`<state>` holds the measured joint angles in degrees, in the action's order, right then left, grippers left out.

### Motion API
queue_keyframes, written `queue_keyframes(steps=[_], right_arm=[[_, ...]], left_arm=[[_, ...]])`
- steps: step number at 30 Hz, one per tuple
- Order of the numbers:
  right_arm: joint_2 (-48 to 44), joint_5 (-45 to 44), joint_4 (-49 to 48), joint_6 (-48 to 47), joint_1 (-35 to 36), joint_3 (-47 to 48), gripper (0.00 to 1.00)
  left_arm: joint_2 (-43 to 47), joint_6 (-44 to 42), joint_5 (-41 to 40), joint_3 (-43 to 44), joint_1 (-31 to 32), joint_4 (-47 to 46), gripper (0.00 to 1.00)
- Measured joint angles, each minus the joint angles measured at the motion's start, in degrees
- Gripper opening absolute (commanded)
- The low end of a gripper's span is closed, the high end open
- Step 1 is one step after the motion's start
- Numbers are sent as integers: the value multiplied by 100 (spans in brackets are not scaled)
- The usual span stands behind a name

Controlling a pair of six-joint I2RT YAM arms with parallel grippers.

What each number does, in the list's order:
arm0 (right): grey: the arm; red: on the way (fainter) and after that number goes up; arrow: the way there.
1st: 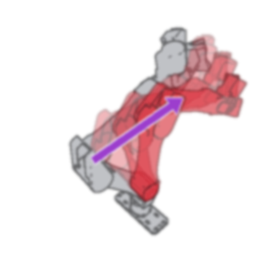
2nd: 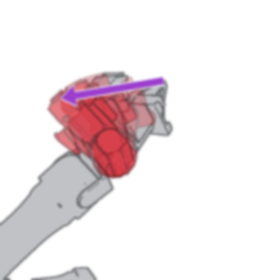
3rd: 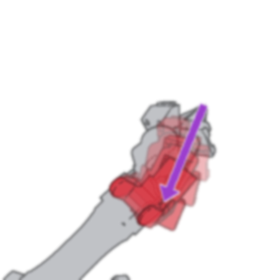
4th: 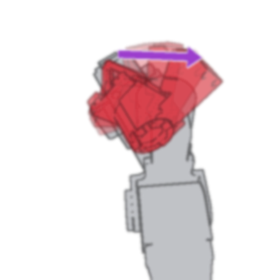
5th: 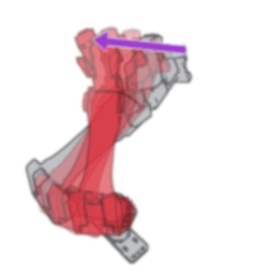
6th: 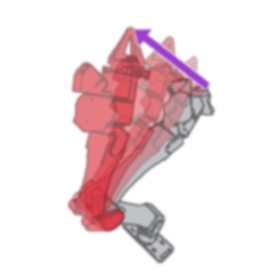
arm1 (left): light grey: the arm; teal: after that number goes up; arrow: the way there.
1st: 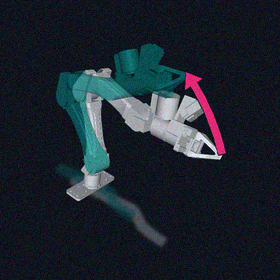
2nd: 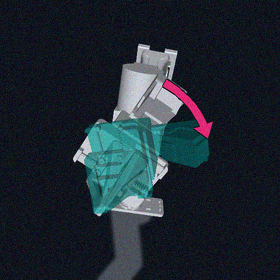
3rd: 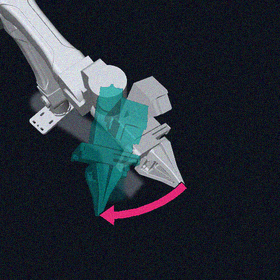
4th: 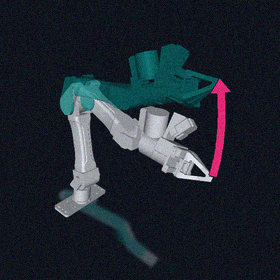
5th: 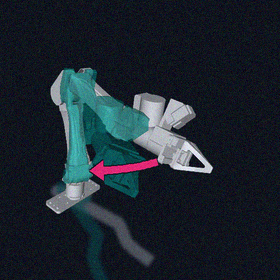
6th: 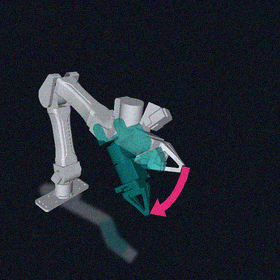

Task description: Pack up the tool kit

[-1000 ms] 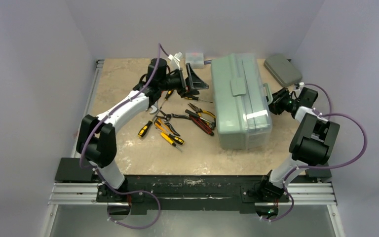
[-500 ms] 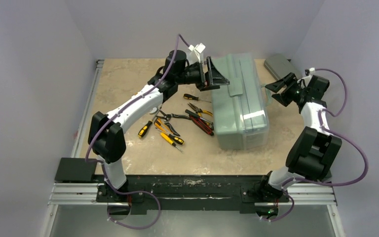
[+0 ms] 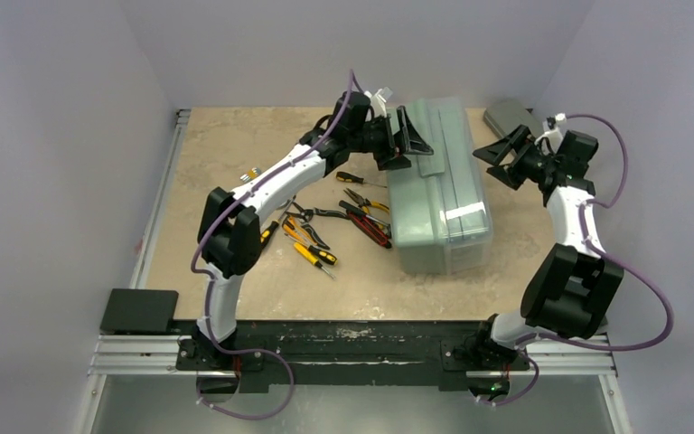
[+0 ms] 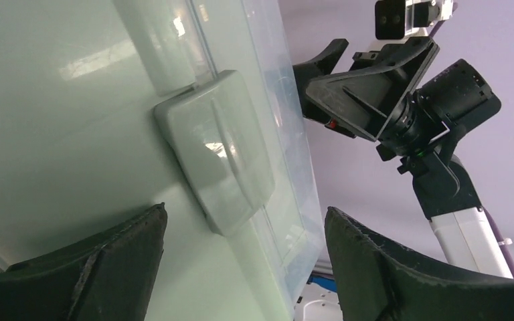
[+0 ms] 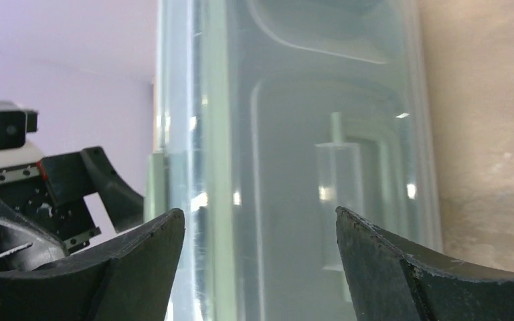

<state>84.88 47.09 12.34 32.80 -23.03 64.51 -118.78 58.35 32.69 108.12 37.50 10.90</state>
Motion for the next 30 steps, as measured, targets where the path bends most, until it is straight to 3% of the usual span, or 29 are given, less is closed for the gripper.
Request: queue_keyframes(steps=[7, 12, 30], right_arm=[[-9, -17, 494, -428, 621, 356, 77], [13, -203, 737, -645, 693, 372, 73], [24, -442, 273, -699, 505, 199, 66]], left_arm=[[-103, 153, -96, 173, 50, 61, 85], [-374, 420, -46, 461, 107, -184, 85], [-970, 2334, 667, 284, 63, -2535, 85]])
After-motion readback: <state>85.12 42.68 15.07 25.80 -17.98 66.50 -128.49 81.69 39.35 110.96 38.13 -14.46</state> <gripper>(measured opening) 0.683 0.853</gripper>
